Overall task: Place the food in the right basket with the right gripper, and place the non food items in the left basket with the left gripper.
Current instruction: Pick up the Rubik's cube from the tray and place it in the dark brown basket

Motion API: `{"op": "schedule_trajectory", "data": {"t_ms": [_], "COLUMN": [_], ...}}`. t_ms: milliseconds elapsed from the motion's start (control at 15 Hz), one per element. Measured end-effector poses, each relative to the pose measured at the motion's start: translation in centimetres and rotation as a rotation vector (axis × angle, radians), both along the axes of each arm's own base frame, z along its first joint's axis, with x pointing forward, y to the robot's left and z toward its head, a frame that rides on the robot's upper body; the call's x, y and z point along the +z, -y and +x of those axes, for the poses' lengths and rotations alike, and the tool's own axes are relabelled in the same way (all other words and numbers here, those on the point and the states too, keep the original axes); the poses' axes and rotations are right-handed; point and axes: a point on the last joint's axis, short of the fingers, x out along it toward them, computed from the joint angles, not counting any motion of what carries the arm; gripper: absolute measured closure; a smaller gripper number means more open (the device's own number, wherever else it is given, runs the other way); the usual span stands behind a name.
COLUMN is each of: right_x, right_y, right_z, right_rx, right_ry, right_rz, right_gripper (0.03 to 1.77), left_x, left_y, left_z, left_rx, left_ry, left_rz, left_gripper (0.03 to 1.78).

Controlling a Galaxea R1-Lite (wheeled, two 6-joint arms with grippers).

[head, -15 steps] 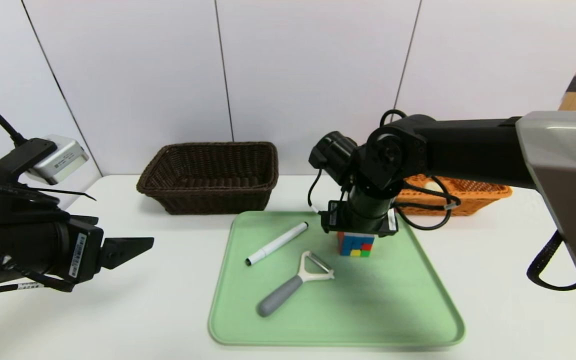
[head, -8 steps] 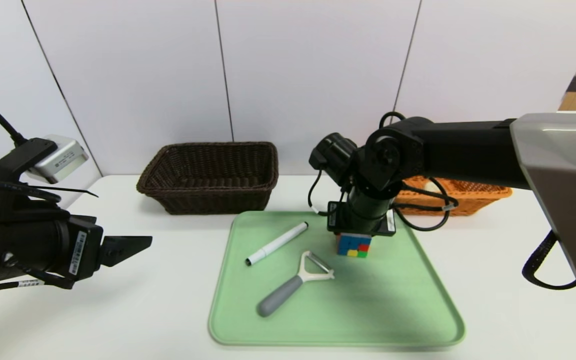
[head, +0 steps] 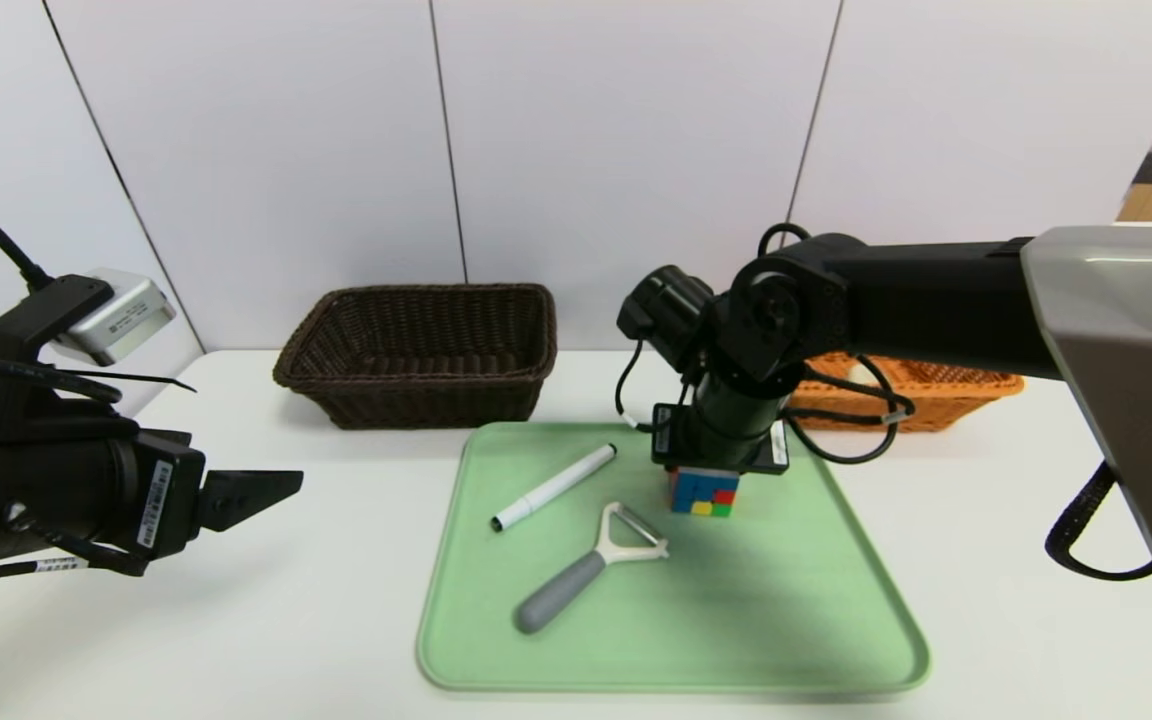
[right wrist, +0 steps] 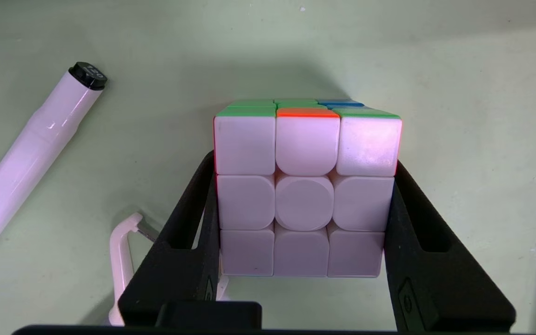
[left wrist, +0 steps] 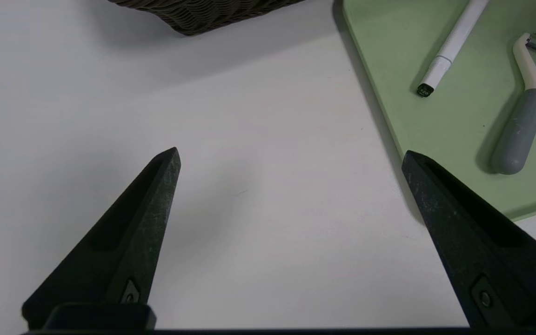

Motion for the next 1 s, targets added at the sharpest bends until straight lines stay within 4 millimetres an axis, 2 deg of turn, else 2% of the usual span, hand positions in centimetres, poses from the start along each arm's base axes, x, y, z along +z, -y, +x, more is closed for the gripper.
{"op": "schedule_trajectory", "data": {"t_ms": [133,400,733,1000], "right_x": [0.5,3.4,9.5,12.9], "right_y": [0.0,0.1,-0.5,-1.2], "right_z": [-0.2,-1.4,-4.1,-3.9], "right_rx": [0.006,0.046,0.197,0.272], "right_ry": [0.006,0.071,0.299,0.549], "right_rz": [0.013,0.051,0.189,0.298], "right_gripper": [0.85,0.86,0.86,0.86], "left_x": [0.0,0.0,-0.1,-0.1], "left_y": [0.0,0.0,0.0,0.0], "left_z": [0.0,0.0,0.0,-0.1], "left_rx": [0.001,0.001,0.002,0.006], "left_ry": [0.0,-0.002,-0.004,-0.003], "left_rz": [0.0,-0.001,0.0,0.002], "left_gripper": [0.12,0.12,0.12,0.12]}}
